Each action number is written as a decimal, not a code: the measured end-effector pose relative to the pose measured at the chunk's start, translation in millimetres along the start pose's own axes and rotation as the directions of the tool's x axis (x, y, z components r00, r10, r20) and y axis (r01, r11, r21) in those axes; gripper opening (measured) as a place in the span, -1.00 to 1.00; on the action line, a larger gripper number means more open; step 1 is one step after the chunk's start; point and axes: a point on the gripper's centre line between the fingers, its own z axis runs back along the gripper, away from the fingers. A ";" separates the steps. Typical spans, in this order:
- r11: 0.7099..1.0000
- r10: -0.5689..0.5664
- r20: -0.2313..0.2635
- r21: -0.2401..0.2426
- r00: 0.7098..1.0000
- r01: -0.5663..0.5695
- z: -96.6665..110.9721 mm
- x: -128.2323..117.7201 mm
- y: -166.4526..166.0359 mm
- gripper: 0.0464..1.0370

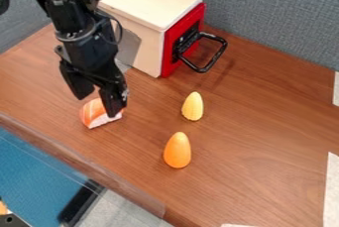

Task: Put the sushi on the top of the drawer

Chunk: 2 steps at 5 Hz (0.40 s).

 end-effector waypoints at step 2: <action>0.990 -0.102 -0.091 0.085 0.991 0.110 -48.6 15.9 16.6 0.92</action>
